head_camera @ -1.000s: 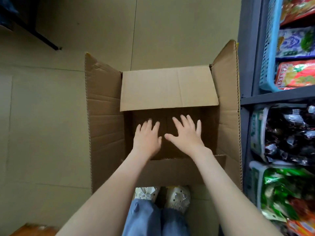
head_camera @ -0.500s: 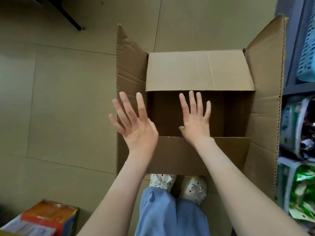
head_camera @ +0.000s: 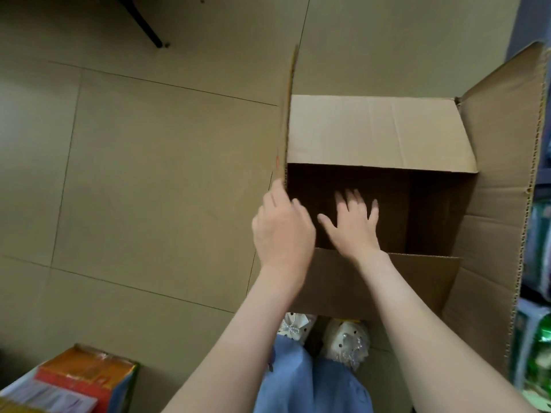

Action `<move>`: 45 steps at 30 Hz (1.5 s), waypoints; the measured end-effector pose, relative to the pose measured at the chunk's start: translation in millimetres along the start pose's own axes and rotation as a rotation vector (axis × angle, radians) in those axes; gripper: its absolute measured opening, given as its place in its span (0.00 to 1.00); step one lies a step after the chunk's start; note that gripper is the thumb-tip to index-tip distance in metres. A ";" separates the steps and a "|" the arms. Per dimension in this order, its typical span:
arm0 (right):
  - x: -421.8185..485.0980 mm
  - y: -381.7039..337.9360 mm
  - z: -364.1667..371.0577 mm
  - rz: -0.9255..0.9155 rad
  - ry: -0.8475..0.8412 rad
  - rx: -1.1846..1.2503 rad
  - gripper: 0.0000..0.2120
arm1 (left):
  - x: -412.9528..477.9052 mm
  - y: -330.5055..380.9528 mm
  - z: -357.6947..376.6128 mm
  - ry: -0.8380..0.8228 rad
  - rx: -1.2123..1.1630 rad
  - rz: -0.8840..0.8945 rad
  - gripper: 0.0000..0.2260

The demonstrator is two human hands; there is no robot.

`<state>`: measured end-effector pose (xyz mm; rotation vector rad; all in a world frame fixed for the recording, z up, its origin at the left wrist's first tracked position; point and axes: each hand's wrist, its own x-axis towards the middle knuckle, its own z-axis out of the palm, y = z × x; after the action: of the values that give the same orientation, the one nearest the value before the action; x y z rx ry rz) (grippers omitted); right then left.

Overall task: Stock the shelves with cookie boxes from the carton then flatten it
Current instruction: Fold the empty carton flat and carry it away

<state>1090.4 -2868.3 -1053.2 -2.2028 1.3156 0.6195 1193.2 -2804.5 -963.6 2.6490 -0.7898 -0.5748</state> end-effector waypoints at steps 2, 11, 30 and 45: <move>-6.3 -2.7 -2.8 -0.002 0.178 0.058 0.26 | -8.1 6.3 12.3 -0.035 -0.098 0.033 0.25; 10.4 14.4 -43.7 -0.005 0.392 -0.037 0.37 | -3.2 20.0 30.8 -0.019 -0.059 0.014 0.29; 28.8 44.5 -7.8 -0.100 -0.230 0.086 0.46 | 8.6 30.1 26.3 -0.119 -0.402 -0.189 0.19; 11.7 33.9 -1.8 -0.198 -0.091 -0.269 0.59 | 7.1 30.4 39.1 -0.196 -0.431 -0.157 0.23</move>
<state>1065.3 -2891.1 -1065.1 -2.4487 1.0003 0.8491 1167.0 -2840.0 -987.3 2.2882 -0.4446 -0.9410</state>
